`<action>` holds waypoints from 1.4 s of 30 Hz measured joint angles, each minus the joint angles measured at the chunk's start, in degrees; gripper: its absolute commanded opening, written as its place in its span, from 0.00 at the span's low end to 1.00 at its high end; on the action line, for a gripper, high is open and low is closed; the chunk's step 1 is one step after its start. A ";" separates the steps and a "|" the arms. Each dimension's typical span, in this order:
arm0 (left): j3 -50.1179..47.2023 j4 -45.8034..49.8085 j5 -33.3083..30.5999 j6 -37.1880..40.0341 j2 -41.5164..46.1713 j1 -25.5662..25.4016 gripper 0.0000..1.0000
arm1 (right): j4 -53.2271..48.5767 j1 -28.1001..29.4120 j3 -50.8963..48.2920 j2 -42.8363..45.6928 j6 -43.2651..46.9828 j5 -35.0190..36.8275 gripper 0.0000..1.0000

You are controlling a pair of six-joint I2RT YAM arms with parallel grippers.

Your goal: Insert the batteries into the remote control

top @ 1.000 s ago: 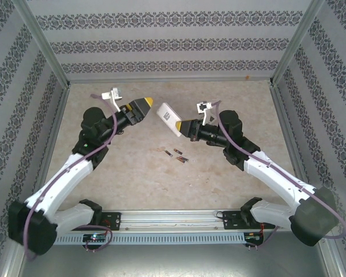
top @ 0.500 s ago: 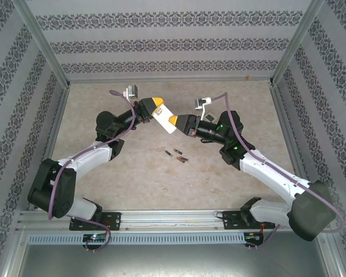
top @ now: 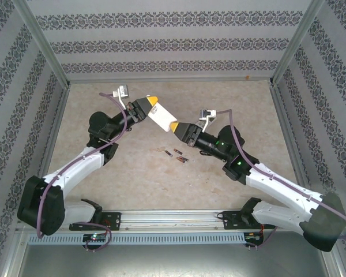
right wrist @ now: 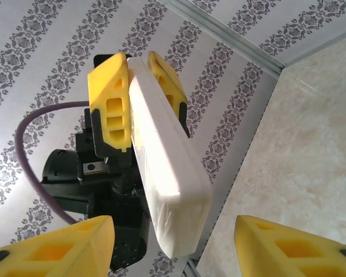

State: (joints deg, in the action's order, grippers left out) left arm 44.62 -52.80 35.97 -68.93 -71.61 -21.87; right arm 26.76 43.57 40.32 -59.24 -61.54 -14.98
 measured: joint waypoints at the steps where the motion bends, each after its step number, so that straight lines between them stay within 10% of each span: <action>1: 0.00 1.20 -0.76 1.09 0.61 -0.20 0.00 | 0.13 0.20 0.02 -0.59 0.04 0.83 0.56; 9: -0.57 7.69 -4.79 5.99 1.66 -1.33 0.00 | 0.48 0.20 3.76 -7.76 0.37 2.80 0.45; 16: -0.90 9.57 -7.74 5.73 3.21 -1.31 0.00 | 2.95 0.15 4.85 -9.49 0.09 3.15 0.13; 21: -0.92 9.64 -7.52 2.43 4.31 -1.27 0.00 | 5.73 0.04 3.13 -8.13 -0.94 2.51 0.28; 27: -1.79 8.66 -7.10 -0.46 4.33 -1.22 0.00 | 6.54 -0.22 2.64 -8.02 -0.90 0.74 0.19; 31: -1.99 7.37 -6.97 -1.84 3.78 -1.01 0.00 | 6.86 -0.35 2.62 -8.22 -1.29 0.13 0.36; 37: -2.47 7.45 -7.26 -1.68 3.78 -1.01 0.00 | 7.02 -0.70 1.53 -7.15 -1.16 -0.37 0.07; 42: -2.47 7.23 -7.08 -1.84 3.93 -1.05 0.00 | 7.13 -0.96 1.29 -6.99 -1.55 -0.94 0.28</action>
State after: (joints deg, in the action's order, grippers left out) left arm 42.15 -45.56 28.88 -70.76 -67.68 -22.92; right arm 33.89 42.61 41.60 -66.24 -63.09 -15.92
